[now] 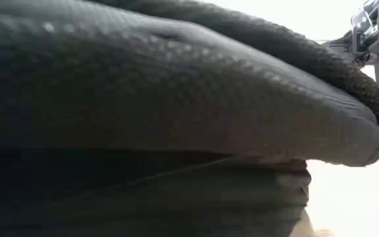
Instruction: Unpack backpack
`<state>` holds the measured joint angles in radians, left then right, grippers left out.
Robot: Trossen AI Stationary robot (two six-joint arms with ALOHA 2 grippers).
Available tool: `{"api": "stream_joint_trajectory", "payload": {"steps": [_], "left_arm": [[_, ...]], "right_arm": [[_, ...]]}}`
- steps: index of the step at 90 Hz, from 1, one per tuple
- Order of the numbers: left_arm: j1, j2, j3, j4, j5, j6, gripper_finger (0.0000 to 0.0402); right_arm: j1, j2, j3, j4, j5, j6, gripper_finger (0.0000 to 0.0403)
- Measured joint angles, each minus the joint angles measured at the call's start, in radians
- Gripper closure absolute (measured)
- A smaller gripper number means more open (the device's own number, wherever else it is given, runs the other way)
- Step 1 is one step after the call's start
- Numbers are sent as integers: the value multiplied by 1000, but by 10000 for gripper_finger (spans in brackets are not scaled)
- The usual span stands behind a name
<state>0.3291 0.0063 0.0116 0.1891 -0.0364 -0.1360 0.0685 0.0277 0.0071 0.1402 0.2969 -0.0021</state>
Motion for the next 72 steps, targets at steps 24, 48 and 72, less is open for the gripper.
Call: {"api": "stream_joint_trajectory", "payload": {"steps": [24, 48, 72], "left_arm": [[0, 0, 0, 0, 0, 0, 402], [0, 0, 0, 0, 0, 0, 402], [0, 0, 0, 0, 0, 0, 402]], "right_arm": [[0, 0, 0, 0, 0, 0, 401], [0, 0, 0, 0, 0, 0, 394], [0, 0, 0, 0, 0, 0, 402]]}}
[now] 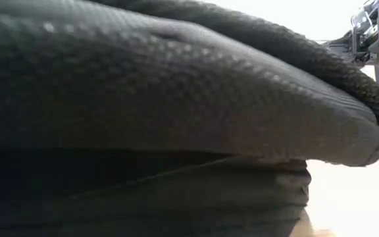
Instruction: Unpack backpack
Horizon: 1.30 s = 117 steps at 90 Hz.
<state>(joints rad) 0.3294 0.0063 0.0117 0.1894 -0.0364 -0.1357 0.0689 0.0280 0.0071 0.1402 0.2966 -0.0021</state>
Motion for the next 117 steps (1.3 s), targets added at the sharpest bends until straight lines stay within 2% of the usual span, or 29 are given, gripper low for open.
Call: {"api": "stream_joint_trajectory", "payload": {"steps": [82, 117], "left_arm": [[0, 0, 0, 0, 0, 0, 402], [0, 0, 0, 0, 0, 0, 402]], "right_arm": [[0, 0, 0, 0, 0, 0, 392], [0, 0, 0, 0, 0, 0, 401]]}}
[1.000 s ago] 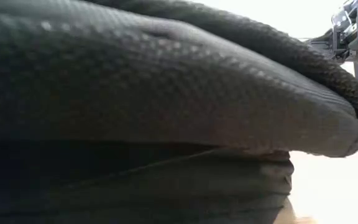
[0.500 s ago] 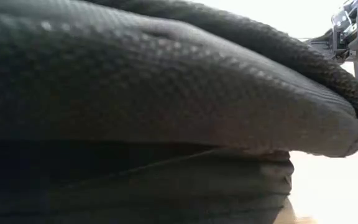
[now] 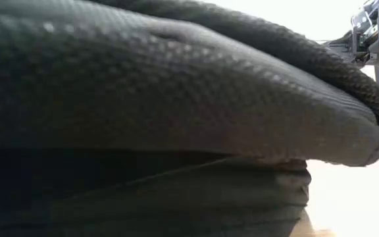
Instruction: Unpack backpack
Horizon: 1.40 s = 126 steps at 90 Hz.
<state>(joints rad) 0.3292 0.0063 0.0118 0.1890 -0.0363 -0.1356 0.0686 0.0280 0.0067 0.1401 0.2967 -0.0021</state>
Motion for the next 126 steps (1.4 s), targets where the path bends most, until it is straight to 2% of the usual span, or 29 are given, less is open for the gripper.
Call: {"api": "stream_joint_trajectory", "payload": {"steps": [126], "left_arm": [[0, 0, 0, 0, 0, 0, 402]], "right_arm": [[0, 0, 0, 0, 0, 0, 401]]}}
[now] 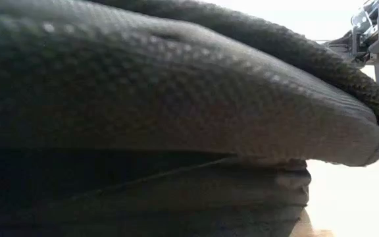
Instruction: Unpack backpack
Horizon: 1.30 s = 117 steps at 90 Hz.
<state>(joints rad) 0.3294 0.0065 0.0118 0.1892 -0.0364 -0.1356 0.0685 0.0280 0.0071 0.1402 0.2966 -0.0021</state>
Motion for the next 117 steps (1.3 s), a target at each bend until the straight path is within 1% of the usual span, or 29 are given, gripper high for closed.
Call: {"api": "stream_joint_trajectory", "payload": {"steps": [19, 47, 71, 99, 117], "left_arm": [[0, 0, 0, 0, 0, 0, 402], [0, 0, 0, 0, 0, 0, 402], [0, 0, 0, 0, 0, 0, 402], [0, 0, 0, 0, 0, 0, 402], [0, 0, 0, 0, 0, 0, 402]], "right_arm": [[0, 0, 0, 0, 0, 0, 394], [0, 0, 0, 0, 0, 0, 402], [0, 0, 0, 0, 0, 0, 394], [0, 0, 0, 0, 0, 0, 402], [0, 0, 0, 0, 0, 0, 395]]}}
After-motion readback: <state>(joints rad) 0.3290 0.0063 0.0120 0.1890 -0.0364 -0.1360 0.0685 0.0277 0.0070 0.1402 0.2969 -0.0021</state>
